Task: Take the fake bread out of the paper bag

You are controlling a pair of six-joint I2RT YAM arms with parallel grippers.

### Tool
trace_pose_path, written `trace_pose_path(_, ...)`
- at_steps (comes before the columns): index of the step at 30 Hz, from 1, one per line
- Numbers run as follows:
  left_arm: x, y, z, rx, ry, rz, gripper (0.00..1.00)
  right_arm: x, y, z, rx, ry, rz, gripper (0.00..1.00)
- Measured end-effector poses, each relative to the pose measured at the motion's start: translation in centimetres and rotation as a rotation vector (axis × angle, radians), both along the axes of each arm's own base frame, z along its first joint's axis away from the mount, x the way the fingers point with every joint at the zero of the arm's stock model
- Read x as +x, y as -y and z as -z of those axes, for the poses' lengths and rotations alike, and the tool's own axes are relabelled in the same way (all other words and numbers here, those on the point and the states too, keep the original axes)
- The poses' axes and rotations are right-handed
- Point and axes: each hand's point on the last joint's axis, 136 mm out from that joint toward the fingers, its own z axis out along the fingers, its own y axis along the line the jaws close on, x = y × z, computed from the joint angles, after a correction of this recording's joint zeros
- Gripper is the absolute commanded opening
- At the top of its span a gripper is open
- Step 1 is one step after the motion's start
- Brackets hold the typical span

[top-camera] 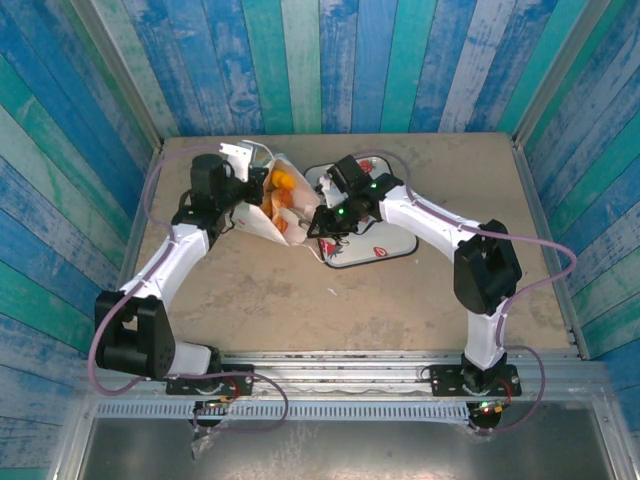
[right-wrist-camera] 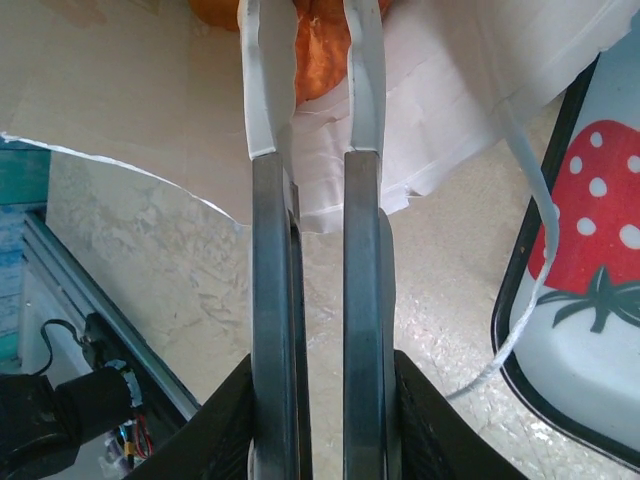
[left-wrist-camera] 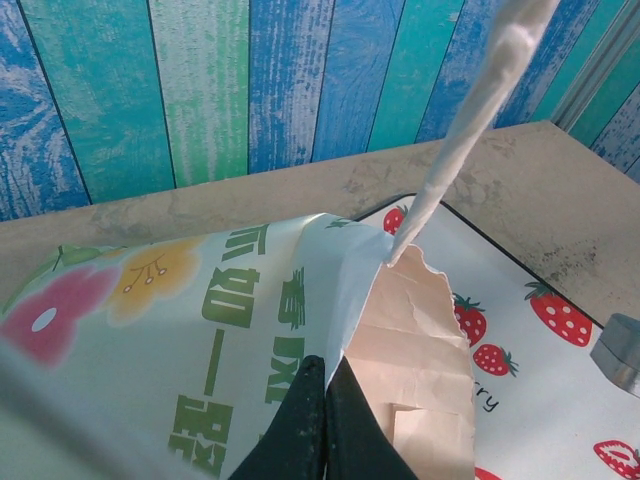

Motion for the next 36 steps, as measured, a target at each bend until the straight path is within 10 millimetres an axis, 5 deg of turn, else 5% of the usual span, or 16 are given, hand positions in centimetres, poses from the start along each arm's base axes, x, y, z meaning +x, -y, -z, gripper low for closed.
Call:
trace_pose_path(21, 0.9, -1.0, -1.3, -0.034, 0.005, -0.082, 0.0, -3.7, 4.9, -9.4, -0.101, 0.242, -0.038, 0.01)
trace_pose_path(30, 1.0, -1.1, -1.8, -0.05, 0.002, -0.098, 0.0, -6.5, 10.7, -15.3, -0.102, 0.392, 0.046, 0.01)
trace_pose_path(36, 1.1, -1.2, -1.8, -0.051, 0.001, -0.104, 0.0, -6.7, 15.7, -14.7, -0.195, 0.399, 0.123, 0.0)
